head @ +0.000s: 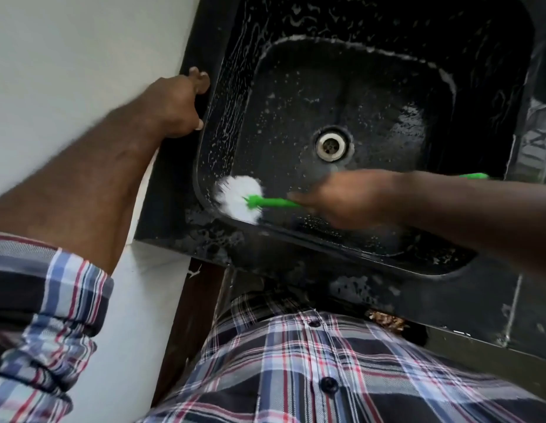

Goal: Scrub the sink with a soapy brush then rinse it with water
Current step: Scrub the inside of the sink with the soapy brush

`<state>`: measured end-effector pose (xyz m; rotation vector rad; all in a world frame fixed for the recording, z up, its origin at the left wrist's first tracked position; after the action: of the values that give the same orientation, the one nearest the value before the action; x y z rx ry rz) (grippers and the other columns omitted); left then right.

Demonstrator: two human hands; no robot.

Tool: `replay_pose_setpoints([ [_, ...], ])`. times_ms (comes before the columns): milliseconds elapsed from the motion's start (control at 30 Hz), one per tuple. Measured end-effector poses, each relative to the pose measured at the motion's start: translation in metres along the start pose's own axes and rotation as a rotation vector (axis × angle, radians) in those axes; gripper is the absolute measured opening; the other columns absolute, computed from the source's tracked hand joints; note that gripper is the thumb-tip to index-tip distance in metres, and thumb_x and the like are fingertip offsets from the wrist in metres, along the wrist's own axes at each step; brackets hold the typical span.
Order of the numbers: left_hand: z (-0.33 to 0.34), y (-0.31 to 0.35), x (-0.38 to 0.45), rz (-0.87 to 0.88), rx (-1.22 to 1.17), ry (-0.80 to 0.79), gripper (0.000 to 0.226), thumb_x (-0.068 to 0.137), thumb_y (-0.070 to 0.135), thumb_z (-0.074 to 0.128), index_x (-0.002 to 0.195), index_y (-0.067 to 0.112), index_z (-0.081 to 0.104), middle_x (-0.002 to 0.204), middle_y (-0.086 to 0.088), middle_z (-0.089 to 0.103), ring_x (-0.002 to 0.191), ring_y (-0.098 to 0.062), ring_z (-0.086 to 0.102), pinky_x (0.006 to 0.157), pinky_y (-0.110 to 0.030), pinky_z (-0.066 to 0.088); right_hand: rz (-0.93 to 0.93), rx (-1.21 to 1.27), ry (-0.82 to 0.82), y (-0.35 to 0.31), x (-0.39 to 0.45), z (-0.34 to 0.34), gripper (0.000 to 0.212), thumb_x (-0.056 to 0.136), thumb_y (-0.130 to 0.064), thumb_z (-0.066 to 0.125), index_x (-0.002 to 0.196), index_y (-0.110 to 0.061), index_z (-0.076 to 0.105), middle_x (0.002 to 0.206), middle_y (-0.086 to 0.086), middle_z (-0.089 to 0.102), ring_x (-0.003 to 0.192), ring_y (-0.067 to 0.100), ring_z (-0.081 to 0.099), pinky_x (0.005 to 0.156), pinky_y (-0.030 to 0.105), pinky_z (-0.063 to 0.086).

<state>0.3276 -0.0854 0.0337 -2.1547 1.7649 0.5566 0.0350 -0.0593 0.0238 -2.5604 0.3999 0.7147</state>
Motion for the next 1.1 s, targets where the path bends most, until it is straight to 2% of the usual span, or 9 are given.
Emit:
replay_pose_setpoints([
  [133, 0.001, 0.0, 0.0, 0.006, -0.004, 0.003, 0.091, 0.084, 0.011, 0.074, 0.157, 0.022, 0.02, 0.165, 0.0, 0.011, 0.145, -0.033, 0.03, 0.118, -0.04, 0.027, -0.008, -0.005, 0.089, 0.006, -0.027, 0.005, 0.06, 0.097, -0.015, 0.04, 0.154, -0.027, 0.025, 0.084, -0.001, 0.063, 0.062, 0.015, 0.056, 0.054, 0.032, 0.052],
  [300, 0.001, 0.0, 0.002, -0.016, -0.006, 0.009, 0.092, 0.084, 0.012, 0.075, 0.157, 0.025, 0.02, 0.164, 0.002, 0.012, 0.146, -0.032, 0.028, 0.118, -0.04, 0.027, 0.079, -0.135, -0.024, 0.065, -0.177, 0.054, 0.08, 0.088, -0.032, 0.037, 0.152, -0.047, -0.01, 0.086, -0.013, 0.062, 0.057, 0.008, 0.06, 0.044, 0.03, 0.052],
  [433, 0.001, -0.001, 0.002, -0.006, -0.011, 0.012, 0.093, 0.083, 0.012, 0.076, 0.157, 0.024, 0.021, 0.164, 0.001, 0.013, 0.146, -0.032, 0.028, 0.118, -0.039, 0.026, 0.135, -0.236, -0.14, 0.053, -0.163, 0.047, 0.085, 0.091, -0.026, 0.04, 0.147, -0.045, -0.02, 0.1, -0.013, 0.057, 0.061, 0.009, 0.049, 0.048, 0.024, 0.047],
  [600, 0.0, -0.002, 0.001, -0.008, -0.01, 0.012, 0.093, 0.082, 0.012, 0.077, 0.156, 0.023, 0.022, 0.164, 0.0, 0.015, 0.146, -0.031, 0.029, 0.118, -0.039, 0.026, 0.0, -0.237, -0.016, -0.008, -0.051, 0.004, 0.068, 0.098, -0.011, 0.035, 0.156, -0.027, 0.002, 0.105, 0.003, 0.055, 0.062, 0.016, 0.047, 0.054, 0.033, 0.045],
  [733, 0.0, 0.001, 0.0, -0.009, -0.019, 0.02, 0.091, 0.083, 0.012, 0.076, 0.156, 0.022, 0.023, 0.164, 0.0, 0.015, 0.146, -0.031, 0.028, 0.118, -0.039, 0.026, 0.036, -0.234, -0.029, 0.006, -0.108, 0.032, 0.08, 0.092, -0.012, 0.047, 0.156, -0.027, 0.001, 0.1, -0.002, 0.054, 0.058, 0.014, 0.045, 0.05, 0.03, 0.042],
  [833, 0.0, 0.0, 0.0, -0.009, -0.017, 0.023, 0.091, 0.082, 0.011, 0.077, 0.156, 0.022, 0.024, 0.164, -0.001, 0.015, 0.146, -0.032, 0.028, 0.118, -0.039, 0.025, 0.138, -0.236, -0.101, 0.05, -0.184, 0.077, 0.11, 0.078, -0.013, 0.061, 0.152, -0.042, -0.015, 0.08, -0.007, 0.047, 0.048, 0.013, 0.044, 0.041, 0.033, 0.047],
  [933, -0.001, 0.0, 0.001, -0.006, -0.021, 0.021, 0.092, 0.082, 0.011, 0.077, 0.156, 0.022, 0.024, 0.164, -0.001, 0.015, 0.146, -0.032, 0.027, 0.118, -0.04, 0.024, 0.192, -0.262, -0.275, 0.073, -0.196, 0.079, 0.091, 0.091, -0.021, 0.042, 0.141, -0.04, -0.031, 0.088, 0.0, 0.055, 0.061, 0.017, 0.056, 0.054, 0.035, 0.051],
  [1000, -0.001, 0.0, 0.001, -0.005, -0.026, 0.016, 0.093, 0.082, 0.011, 0.077, 0.156, 0.022, 0.023, 0.164, 0.0, 0.014, 0.147, -0.031, 0.027, 0.119, -0.039, 0.024, 0.156, -0.303, -0.391, 0.062, -0.181, 0.063, 0.064, 0.097, -0.034, 0.018, 0.146, -0.046, -0.021, 0.096, 0.006, 0.062, 0.07, 0.02, 0.062, 0.061, 0.033, 0.053],
  [1100, 0.001, 0.0, 0.001, -0.006, -0.045, 0.013, 0.093, 0.082, 0.011, 0.077, 0.156, 0.023, 0.023, 0.164, 0.001, 0.014, 0.146, -0.031, 0.028, 0.118, -0.038, 0.024, 0.095, -0.405, -0.447, 0.028, -0.125, 0.032, 0.041, 0.096, -0.026, 0.032, 0.132, -0.034, 0.051, 0.107, 0.003, 0.069, 0.092, 0.024, 0.07, 0.068, 0.03, 0.053],
])
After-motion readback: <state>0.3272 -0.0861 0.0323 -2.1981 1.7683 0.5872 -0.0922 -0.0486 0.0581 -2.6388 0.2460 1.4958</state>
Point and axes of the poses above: each hand's wrist, its own x-axis towards the middle knuckle, its own z-axis out of the palm, y = z × x, the point moved 1 cm from there along x, towards the middle knuckle
